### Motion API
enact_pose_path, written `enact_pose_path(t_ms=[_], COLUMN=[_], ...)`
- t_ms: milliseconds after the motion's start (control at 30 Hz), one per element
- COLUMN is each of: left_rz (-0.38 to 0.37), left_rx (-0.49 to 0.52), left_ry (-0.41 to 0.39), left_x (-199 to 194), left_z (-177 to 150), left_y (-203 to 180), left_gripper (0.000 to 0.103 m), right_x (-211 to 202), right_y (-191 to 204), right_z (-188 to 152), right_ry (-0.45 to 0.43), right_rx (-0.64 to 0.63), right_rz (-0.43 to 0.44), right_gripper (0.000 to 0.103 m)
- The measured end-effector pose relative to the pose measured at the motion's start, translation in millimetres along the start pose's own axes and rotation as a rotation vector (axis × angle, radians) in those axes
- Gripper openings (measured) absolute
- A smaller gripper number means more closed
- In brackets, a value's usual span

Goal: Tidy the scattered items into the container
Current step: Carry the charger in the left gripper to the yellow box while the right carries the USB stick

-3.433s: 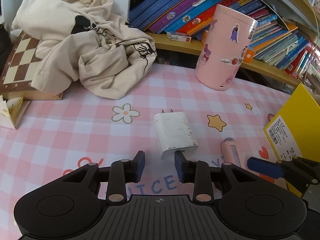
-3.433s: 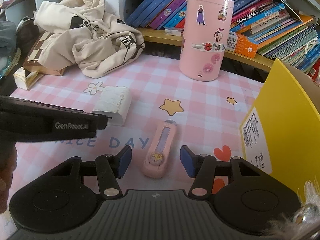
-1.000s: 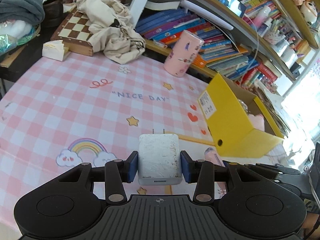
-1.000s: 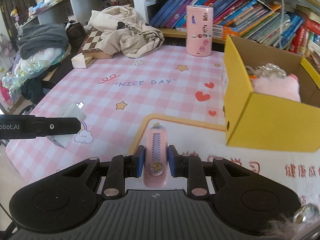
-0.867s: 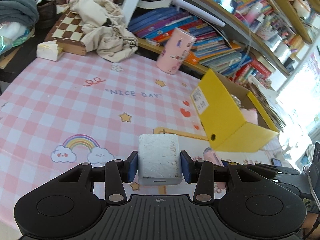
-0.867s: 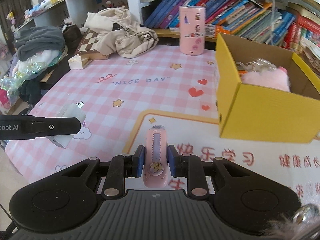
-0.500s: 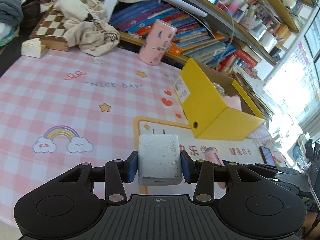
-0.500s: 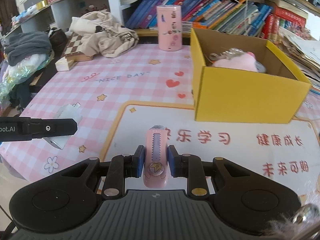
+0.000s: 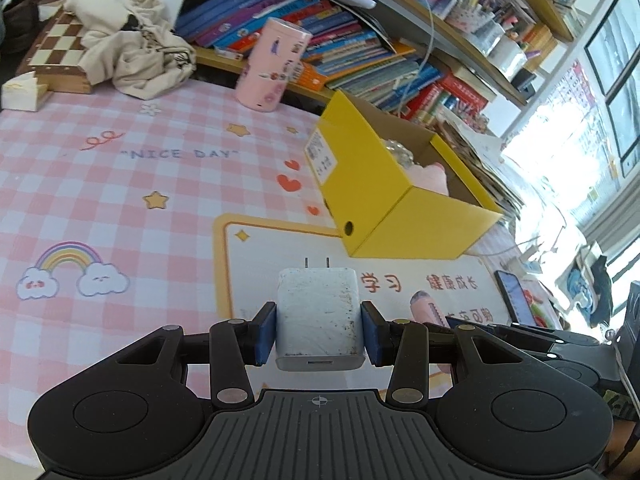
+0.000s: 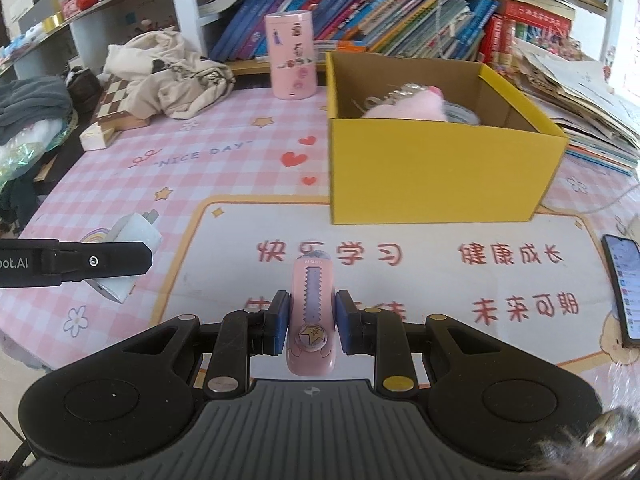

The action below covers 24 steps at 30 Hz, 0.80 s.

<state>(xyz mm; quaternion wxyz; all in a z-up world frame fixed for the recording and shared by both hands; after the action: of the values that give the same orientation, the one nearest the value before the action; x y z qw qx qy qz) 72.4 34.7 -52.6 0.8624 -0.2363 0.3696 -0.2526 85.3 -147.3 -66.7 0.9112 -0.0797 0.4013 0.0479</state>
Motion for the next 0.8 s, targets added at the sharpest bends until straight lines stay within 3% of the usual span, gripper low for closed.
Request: enact_pose_path(t_ms=[800], left_rz=[-0.037], left_rx=[0.031], left_ry=[0.084], left_x=[83.5], left_z=[3.4], left_y=[-57.4], left_gripper=[0.042], right_x=[25.7], right_y=[-92.1], right_z=[3.7], right_ry=[0.040], right_rx=[0.056], right_rz=[-0.034], right_gripper=[0.023])
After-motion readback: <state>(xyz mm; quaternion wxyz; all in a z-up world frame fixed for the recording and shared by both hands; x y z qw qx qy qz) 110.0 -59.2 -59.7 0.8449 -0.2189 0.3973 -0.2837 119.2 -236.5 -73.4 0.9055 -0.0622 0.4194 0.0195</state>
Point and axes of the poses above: each gripper's, at about its wrist camera, not at the fingertips, and x roughly the way its jaws point, y to its left, z to its top, the point moved 8 cm from there along x, roughly the way its jaws point, and after that the axes turned 14 degrees about -z, right-handed, at the moved point
